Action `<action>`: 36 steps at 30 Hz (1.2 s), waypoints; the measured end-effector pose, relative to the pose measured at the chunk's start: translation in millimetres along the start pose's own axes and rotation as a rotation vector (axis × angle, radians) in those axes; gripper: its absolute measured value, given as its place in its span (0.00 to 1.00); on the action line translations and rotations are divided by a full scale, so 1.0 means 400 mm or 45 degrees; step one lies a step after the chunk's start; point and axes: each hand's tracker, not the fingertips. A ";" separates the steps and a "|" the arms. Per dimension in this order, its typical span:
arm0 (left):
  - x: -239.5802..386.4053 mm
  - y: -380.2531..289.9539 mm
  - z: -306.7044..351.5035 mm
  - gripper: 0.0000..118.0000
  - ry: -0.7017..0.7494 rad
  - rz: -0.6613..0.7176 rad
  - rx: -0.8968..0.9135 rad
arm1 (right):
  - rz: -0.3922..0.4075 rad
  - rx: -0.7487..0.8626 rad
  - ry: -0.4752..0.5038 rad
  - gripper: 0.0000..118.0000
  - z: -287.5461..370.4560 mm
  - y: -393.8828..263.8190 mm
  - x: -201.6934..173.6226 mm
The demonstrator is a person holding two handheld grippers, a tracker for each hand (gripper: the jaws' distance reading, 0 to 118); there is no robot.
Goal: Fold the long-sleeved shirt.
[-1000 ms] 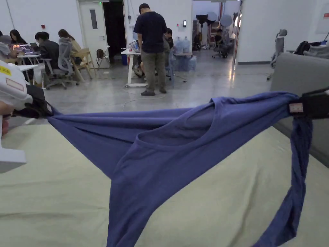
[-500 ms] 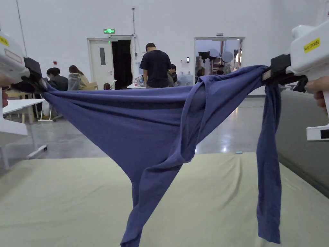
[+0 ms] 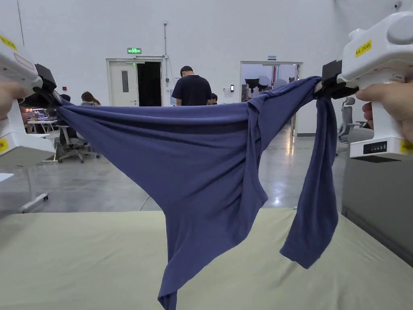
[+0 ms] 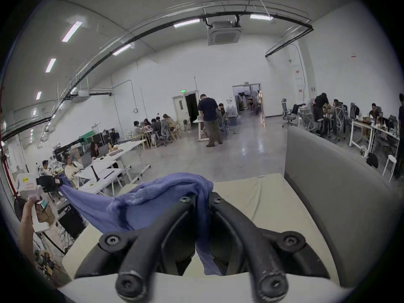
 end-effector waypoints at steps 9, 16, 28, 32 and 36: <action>-0.132 -0.326 -0.173 0.00 0.080 -0.151 -0.235 | 0.101 -0.281 -0.059 0.05 -0.177 -0.325 0.096; -0.361 -0.817 -0.237 0.00 0.131 -0.144 -0.649 | 0.105 -0.701 -0.039 0.05 -0.239 -0.891 0.191; -0.551 -1.200 0.189 0.00 0.176 -0.066 -0.891 | 0.141 -0.791 0.080 0.05 0.198 -1.342 0.241; -0.635 -1.262 0.269 0.00 0.187 -0.006 -0.962 | 0.263 -0.875 0.098 0.05 0.315 -1.433 0.211; -0.716 -1.335 0.327 0.00 0.243 0.105 -1.021 | 0.282 -0.962 0.110 0.05 0.367 -1.508 0.197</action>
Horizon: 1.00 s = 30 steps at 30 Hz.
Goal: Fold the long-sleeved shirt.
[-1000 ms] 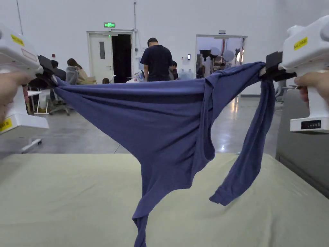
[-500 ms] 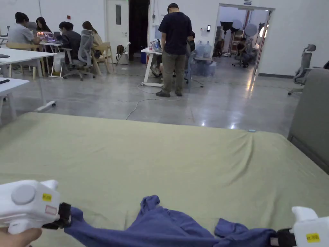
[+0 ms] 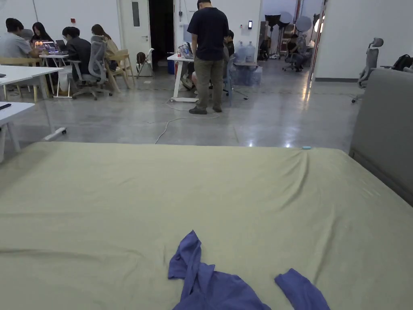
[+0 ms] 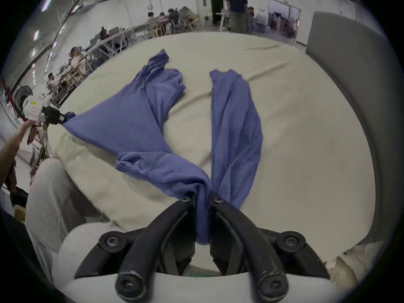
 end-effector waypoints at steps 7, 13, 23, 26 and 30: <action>-0.096 -0.061 -0.074 0.00 -0.047 0.168 -0.017 | -0.029 -0.143 0.015 0.05 -0.107 -0.073 -0.014; -0.090 -0.076 -0.066 0.16 -0.029 0.112 -0.010 | -0.257 -0.128 0.072 0.24 -0.105 -0.071 0.019; -0.015 -0.118 0.157 0.94 -0.089 0.110 0.248 | -0.225 0.084 -0.037 0.84 0.176 0.034 -0.024; 0.013 -0.174 0.136 0.44 0.147 0.002 0.012 | -0.282 0.062 -0.008 0.79 0.184 0.026 -0.039; 0.020 -0.223 0.093 0.00 0.158 0.002 -0.010 | -0.226 -0.050 -0.107 0.00 0.140 0.015 -0.093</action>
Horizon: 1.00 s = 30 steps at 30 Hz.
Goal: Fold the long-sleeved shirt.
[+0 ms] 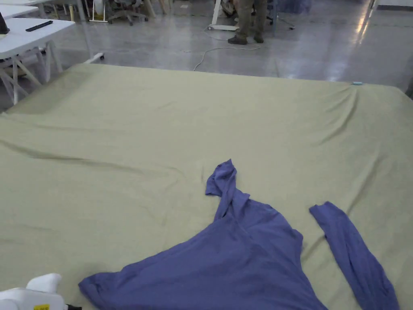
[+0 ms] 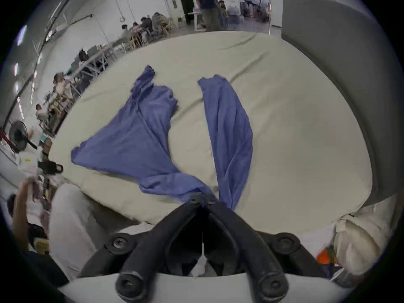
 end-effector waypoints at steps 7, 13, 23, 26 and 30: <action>0.040 0.085 0.020 0.14 -0.007 0.008 0.210 | 0.112 -0.028 0.073 0.00 -0.066 0.032 -0.061; 0.098 0.127 -0.006 0.02 -0.039 -0.041 0.175 | 0.048 -0.019 0.059 0.00 -0.068 0.032 -0.024; 0.492 0.404 -0.139 1.00 -0.289 -0.153 0.262 | -0.067 -0.008 0.097 0.00 -0.099 0.004 -0.015; 0.622 0.553 -0.305 1.00 -0.354 -0.104 0.238 | -0.073 -0.007 0.091 0.00 -0.099 0.000 -0.013; 0.774 0.669 -0.529 1.00 -0.180 -0.184 0.041 | -0.124 -0.034 0.061 0.00 -0.110 -0.017 0.012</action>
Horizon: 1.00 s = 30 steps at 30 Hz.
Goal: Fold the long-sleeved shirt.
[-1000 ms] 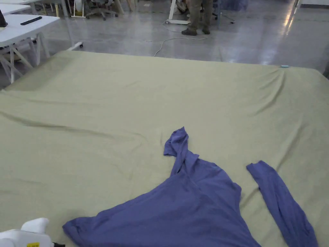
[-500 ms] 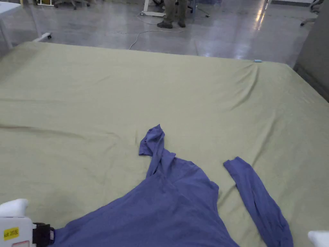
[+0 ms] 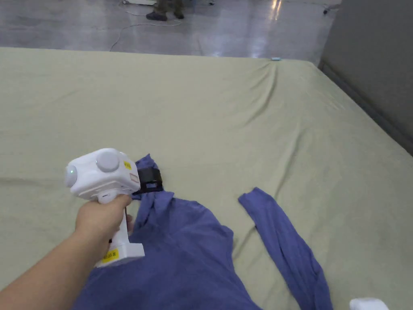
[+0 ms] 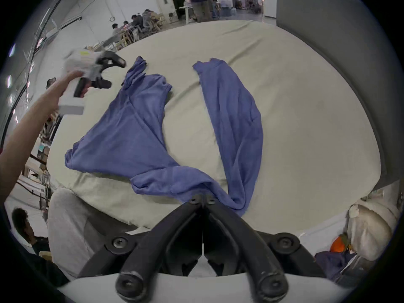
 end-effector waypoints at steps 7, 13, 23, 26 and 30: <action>0.082 0.007 -0.109 0.02 0.237 -0.340 -0.102 | -0.098 -0.077 0.019 0.00 -0.021 -0.013 0.052; 0.047 0.051 0.065 0.02 0.044 -0.287 -0.087 | -0.371 0.039 0.017 0.98 -0.048 0.038 0.081; 0.047 0.091 0.362 0.02 -0.040 -0.302 0.060 | -0.335 -0.059 0.102 0.08 -0.066 0.069 0.015; 0.062 0.109 0.505 0.02 -0.069 -0.360 0.139 | -0.220 0.098 0.066 0.07 0.049 0.124 0.001; 0.069 0.171 0.732 0.02 -0.124 -0.365 0.309 | -0.050 0.304 -0.054 0.07 0.230 0.277 -0.010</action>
